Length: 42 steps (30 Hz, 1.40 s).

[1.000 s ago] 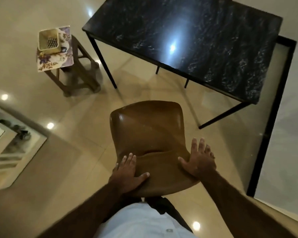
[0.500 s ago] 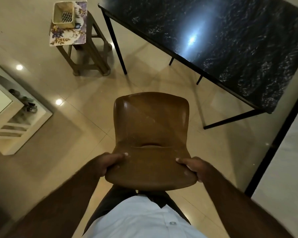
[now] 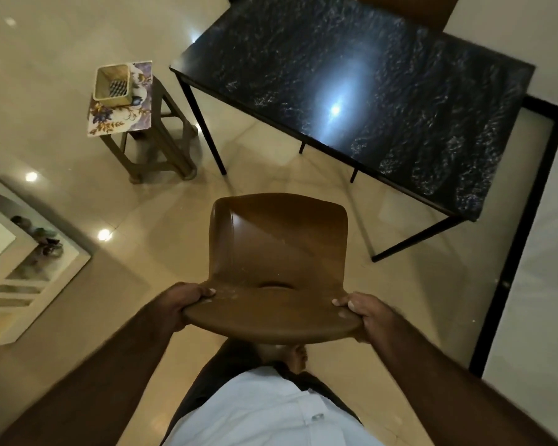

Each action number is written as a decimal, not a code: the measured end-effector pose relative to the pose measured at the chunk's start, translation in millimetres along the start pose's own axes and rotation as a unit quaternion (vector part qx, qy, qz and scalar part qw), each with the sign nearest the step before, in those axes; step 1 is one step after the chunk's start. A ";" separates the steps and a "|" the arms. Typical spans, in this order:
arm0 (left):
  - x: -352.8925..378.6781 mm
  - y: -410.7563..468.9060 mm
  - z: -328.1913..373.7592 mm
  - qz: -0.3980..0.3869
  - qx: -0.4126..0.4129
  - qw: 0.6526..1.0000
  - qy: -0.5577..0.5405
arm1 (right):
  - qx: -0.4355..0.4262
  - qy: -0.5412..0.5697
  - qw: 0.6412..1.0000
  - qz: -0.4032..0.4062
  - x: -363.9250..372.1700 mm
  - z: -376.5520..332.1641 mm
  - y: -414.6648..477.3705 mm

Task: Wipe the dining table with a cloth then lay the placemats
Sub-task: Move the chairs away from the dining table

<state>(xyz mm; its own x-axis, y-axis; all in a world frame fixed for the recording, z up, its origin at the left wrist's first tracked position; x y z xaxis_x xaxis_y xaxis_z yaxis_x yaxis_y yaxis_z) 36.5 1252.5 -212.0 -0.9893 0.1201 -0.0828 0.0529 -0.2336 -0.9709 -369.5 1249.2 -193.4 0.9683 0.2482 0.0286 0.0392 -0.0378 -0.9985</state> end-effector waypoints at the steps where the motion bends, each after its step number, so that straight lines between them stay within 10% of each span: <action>1: -3.1 -3.6 14.8 0.004 0.006 1.000 0.015 | -0.002 0.008 1.000 0.004 -0.7 0.0 -6.0; 25: -46.6 110.8 423.8 -0.084 0.086 0.978 0.171 | -0.013 0.244 0.969 0.044 -22.0 -257.1 2.9; 42: -42.6 139.4 494.3 -0.079 0.074 0.978 0.178 | -0.032 0.339 0.939 0.042 -23.8 -314.7 36.3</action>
<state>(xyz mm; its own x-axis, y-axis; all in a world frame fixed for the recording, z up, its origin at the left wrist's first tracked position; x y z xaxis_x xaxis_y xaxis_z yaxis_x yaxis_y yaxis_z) 18.9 737.8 -232.7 -0.8726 0.4874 -0.0326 -0.1433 -0.3192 -0.9368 -313.5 937.3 -215.7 0.9022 -0.4312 -0.0055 -0.0508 -0.0937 -0.9943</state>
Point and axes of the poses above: each hand's wrist, its own y-axis towards the middle knuckle, its own x-axis out of the palm, z = x × y, the point moved 2 cm from there along y, towards the middle knuckle, and after that the axes turned 15 degrees about -z, right-handed, at the moved point
